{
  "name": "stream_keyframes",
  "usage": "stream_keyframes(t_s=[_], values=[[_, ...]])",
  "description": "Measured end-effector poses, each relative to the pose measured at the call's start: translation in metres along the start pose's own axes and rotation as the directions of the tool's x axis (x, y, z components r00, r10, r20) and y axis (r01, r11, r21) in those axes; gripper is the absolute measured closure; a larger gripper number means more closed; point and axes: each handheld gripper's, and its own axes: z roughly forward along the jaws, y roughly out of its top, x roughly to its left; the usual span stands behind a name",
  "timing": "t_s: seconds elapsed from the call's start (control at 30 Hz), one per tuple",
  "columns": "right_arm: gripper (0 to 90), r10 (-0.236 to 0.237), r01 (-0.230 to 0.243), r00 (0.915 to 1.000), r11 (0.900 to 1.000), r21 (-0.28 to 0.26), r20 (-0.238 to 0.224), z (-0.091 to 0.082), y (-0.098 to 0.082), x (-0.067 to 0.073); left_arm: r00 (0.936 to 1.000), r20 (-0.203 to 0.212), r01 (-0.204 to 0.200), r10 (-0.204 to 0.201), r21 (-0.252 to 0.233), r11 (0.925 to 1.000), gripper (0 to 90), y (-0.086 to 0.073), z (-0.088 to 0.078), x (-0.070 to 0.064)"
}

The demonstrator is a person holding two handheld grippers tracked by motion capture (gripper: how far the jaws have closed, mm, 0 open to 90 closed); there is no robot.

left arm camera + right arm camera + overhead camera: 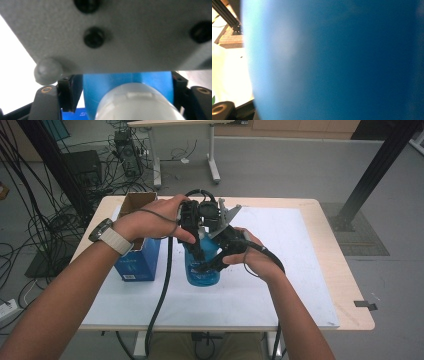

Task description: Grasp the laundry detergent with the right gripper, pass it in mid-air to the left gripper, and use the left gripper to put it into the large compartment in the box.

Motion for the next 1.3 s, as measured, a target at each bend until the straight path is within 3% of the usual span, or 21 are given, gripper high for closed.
stream_keyframes(t_s=[0.4, 0.43, 0.53, 0.7, 1.03, 1.17, 1.23, 1.27, 1.3], values=[[43.5, 0.027, -0.027, 0.9996, 1.0, 0.008, -0.006, -0.0013, -0.0009, 0.0017, 0.9998, -0.013, -0.013, 0.013, 0.004, 0.9999, 37.5, 0.0008, 0.0009, -0.0023], [43.5, 0.038, -0.038, 0.999, 0.999, 0.005, -0.022, -0.0015, -0.0007, 0.0028, 0.9998, -0.014, -0.015, 0.015, 0.003, 0.9999, 37.5, 0.0008, 0.0009, -0.0024], [43.5, 0.004, -0.004, 0.9999, 1.0, 0.001, -0.012, -0.0011, -0.0014, 0.0007, 0.9996, -0.019, -0.02, 0.02, 0.003, 0.9998, 37.6, 0.0005, 0.0009, -0.0031], [43.5, 0.037, -0.037, 0.9992, 0.999, 0.011, -0.016, -0.0024, -0.0002, 0.0038, 0.9996, -0.022, -0.02, 0.02, 0.0, 0.9998, 37.8, 0.0006, 0.0009, -0.0036], [43.6, 0.014, -0.014, 0.9999, 1.0, 0.023, 0.006, -0.0045, -0.0001, 0.0048, 0.999, -0.039, -0.022, 0.022, -0.002, 0.9997, 37.9, 0.0018, 0.0001, -0.0074], [43.6, 0.031, -0.031, 0.9995, 0.999, 0.028, -0.002, -0.0049, -0.0003, 0.0066, 0.9991, -0.036, -0.02, 0.02, -0.008, 0.9998, 37.9, 0.0012, 0.0014, -0.0075], [43.6, -0.006, 0.006, 1.0, 1.0, 0.019, 0.0, -0.0036, -0.0019, 0.0038, 0.9993, -0.034, -0.018, 0.018, -0.011, 0.9998, 37.9, 0.001, 0.0026, -0.0072], [43.6, 0.036, -0.036, 0.9994, 0.999, 0.033, 0.0, -0.0044, -0.0011, 0.0065, 0.9993, -0.033, -0.017, 0.017, -0.011, 0.9998, 37.9, 0.0008, 0.0029, -0.0071], [43.6, 0.03, -0.03, 0.9995, 0.999, 0.032, 0.002, -0.0039, -0.0015, 0.0063, 0.9994, -0.031, -0.018, 0.017, -0.011, 0.9998, 37.8, 0.0006, 0.0032, -0.0069]])
